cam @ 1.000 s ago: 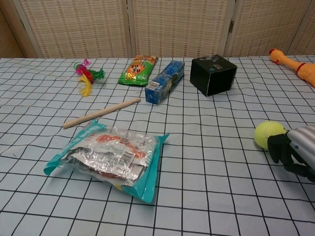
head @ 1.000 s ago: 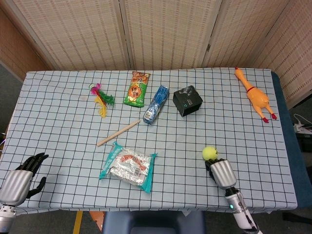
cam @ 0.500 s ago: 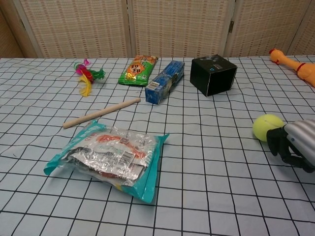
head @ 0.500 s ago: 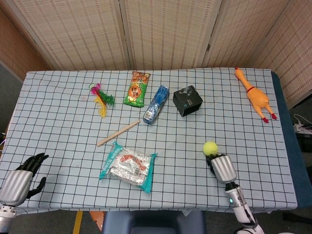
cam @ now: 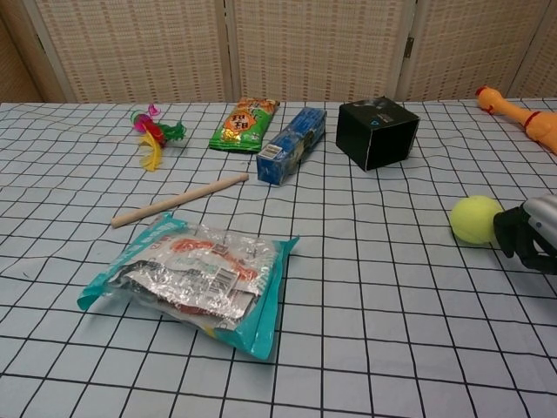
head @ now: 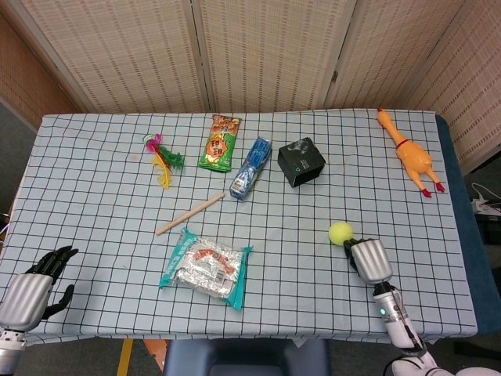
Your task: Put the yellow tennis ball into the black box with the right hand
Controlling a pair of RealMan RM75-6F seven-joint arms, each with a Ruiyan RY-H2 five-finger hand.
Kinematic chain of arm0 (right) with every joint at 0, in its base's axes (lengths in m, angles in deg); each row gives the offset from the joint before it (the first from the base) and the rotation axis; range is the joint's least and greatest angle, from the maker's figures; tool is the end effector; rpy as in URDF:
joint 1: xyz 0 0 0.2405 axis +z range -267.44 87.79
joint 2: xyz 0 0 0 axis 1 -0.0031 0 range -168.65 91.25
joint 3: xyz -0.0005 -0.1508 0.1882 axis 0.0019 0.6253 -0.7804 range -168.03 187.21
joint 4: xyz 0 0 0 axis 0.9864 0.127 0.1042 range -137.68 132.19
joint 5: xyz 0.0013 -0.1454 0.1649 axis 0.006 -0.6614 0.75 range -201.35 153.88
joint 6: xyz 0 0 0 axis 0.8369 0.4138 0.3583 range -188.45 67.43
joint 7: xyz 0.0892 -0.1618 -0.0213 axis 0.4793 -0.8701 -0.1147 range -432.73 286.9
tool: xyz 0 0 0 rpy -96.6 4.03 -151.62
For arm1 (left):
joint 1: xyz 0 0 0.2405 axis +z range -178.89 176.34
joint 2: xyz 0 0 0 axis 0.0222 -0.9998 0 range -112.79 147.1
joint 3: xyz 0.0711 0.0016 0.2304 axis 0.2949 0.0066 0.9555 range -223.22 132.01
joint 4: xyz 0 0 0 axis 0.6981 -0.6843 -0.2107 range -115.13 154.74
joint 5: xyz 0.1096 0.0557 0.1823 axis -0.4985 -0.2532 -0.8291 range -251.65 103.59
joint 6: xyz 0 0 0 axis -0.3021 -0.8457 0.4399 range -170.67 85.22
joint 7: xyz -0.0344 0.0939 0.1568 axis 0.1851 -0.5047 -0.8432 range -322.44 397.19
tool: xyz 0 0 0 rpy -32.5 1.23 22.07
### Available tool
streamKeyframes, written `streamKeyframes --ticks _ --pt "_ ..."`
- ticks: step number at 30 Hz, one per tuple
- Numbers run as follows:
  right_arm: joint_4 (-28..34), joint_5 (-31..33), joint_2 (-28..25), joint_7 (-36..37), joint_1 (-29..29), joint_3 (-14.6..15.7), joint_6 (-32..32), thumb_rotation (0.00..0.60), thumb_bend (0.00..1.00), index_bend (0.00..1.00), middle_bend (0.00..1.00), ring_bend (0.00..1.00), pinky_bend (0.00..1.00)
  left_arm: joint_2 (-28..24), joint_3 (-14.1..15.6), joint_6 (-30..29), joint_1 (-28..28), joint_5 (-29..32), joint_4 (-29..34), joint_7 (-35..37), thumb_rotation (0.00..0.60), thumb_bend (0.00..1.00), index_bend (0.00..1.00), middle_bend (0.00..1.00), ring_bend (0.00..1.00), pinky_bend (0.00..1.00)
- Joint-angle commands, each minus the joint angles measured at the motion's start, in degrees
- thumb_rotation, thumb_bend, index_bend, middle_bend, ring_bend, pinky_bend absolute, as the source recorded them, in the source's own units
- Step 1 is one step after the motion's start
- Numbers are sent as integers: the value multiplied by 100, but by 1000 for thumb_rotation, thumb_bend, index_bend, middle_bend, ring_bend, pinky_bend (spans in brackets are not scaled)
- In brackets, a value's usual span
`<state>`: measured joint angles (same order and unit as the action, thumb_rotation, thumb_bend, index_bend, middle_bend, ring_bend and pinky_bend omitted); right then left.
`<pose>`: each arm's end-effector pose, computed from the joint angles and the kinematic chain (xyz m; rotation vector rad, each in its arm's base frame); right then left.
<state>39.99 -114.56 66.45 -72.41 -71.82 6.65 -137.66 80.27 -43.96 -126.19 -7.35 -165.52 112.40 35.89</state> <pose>-0.2949 -0.2959 -0.0360 1.6528 -0.7176 0.8809 -0.2916 0.2098 0.1232 -1.5514 -0.8963 -0.8705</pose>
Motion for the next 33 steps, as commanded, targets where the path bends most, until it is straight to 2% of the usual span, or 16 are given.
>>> streamKeyframes --ticks 1,9,16,33 --pt "69 76 -88 -40 61 -28 125 600 1000 817 779 732 779 1 -1 14 -3 14 3 -7 600 455 151 120 148 419" --pt "-57 188 -16 -49 180 -53 348 600 1000 817 780 732 779 -3 4 22 -7 13 13 -19 600 456 151 120 149 419" --pt "-191 161 94 -40 226 1 328 600 1000 817 780 732 779 -8 4 11 -3 15 8 -4 600 457 151 122 153 420" --pt "-442 216 322 6 542 -106 468 600 1000 817 780 732 779 0 9 35 -12 23 12 -29 600 457 158 130 155 420"
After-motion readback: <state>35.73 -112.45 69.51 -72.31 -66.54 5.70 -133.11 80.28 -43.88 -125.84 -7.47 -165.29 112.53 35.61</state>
